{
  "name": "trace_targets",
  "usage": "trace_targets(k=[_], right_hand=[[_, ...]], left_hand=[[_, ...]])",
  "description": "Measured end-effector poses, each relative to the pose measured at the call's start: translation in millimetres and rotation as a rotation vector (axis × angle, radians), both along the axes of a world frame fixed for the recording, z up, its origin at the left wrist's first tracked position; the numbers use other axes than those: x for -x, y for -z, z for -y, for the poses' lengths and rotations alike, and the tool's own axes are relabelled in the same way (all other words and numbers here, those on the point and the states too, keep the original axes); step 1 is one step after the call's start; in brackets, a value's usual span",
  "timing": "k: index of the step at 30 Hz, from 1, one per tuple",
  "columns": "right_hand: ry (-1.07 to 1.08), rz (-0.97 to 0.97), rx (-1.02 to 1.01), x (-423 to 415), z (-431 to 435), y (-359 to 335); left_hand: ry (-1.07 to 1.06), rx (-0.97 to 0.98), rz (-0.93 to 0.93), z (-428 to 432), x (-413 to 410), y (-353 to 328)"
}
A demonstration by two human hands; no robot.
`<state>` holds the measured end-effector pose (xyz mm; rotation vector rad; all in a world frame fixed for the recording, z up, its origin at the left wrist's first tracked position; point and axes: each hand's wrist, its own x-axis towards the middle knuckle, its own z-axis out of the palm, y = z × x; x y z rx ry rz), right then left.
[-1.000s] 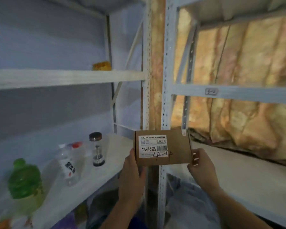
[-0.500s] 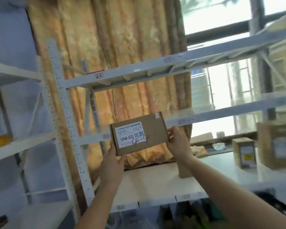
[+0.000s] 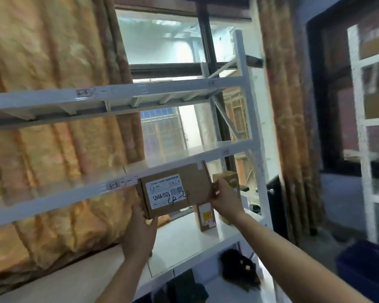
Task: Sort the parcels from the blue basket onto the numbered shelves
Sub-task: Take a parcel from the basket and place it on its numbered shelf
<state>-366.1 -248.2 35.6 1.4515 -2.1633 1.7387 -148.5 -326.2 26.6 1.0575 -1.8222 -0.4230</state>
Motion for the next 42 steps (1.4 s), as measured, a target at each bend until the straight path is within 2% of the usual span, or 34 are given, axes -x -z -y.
trace_targets(k=[9,14,21,32,38,42], right_hand=[[-0.168,0.031,-0.164,124.5,49.3,44.3],[-0.257,0.138,-0.270,149.3,102.2,88.2],[-0.318,0.241,-0.327,167.1,182.0,151.3],[-0.211,0.349,-0.553,203.2,288.5,259.3],[-0.204,0.365,-0.575,197.6,326.2,301.0],[-0.143,0.379,-0.565,197.5,328.9,322.8]], left_hand=[[-0.011,-0.157,-0.154,60.4,130.6,46.4],[-0.062,-0.289,-0.047,101.6,150.0,90.0],[-0.044,-0.452,0.005,184.5,169.7,148.8],[0.036,-0.632,0.087,288.7,213.9,248.4],[0.019,-0.624,0.056,315.0,217.0,288.6],[0.039,-0.603,0.136,316.2,217.0,304.9]])
